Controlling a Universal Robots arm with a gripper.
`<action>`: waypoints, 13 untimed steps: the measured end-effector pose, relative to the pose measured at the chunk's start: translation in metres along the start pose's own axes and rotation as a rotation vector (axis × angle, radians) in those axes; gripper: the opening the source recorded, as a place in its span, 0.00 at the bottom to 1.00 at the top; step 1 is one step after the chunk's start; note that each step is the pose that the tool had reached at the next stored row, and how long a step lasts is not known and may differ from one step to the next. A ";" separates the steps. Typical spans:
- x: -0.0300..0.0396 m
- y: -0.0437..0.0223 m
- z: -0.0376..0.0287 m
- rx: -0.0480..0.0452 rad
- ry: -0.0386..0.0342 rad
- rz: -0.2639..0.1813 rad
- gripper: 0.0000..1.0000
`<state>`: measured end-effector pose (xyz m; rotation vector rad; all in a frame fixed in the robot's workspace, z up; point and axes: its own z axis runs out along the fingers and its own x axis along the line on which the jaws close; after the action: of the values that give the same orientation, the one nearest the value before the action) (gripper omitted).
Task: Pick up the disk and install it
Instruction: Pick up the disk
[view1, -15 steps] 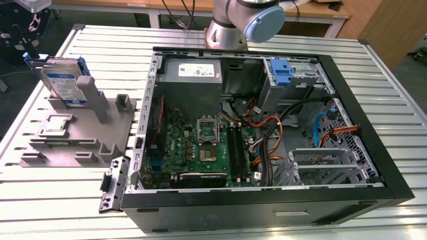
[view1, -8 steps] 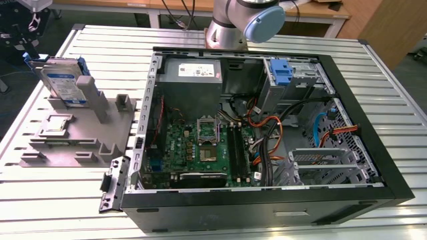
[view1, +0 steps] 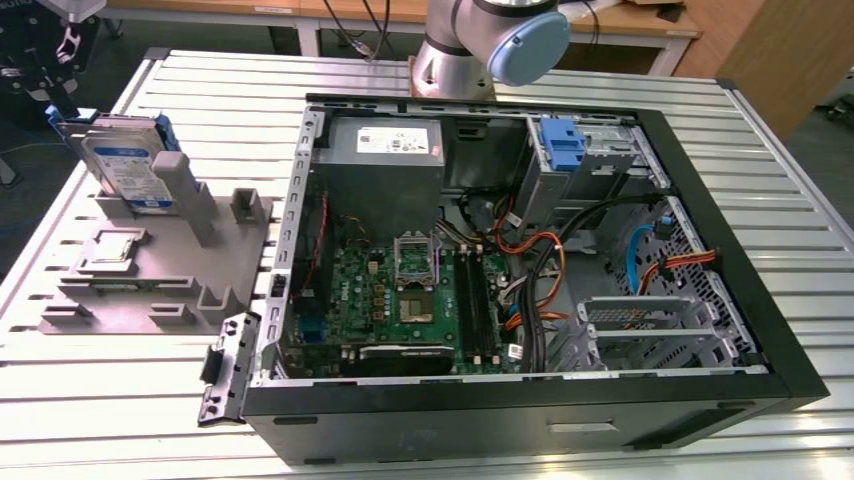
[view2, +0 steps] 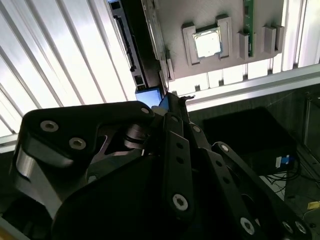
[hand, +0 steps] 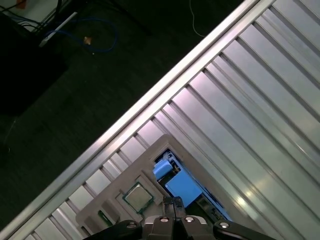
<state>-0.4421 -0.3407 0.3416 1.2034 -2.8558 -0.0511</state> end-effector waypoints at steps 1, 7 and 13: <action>0.0000 0.0000 0.0000 0.0001 0.0002 -0.004 0.10; 0.0000 0.0000 0.0000 0.0007 0.0013 -0.028 0.10; 0.0000 0.0000 0.0000 0.0013 0.0024 -0.052 0.10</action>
<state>-0.4421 -0.3407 0.3416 1.2774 -2.8226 -0.0494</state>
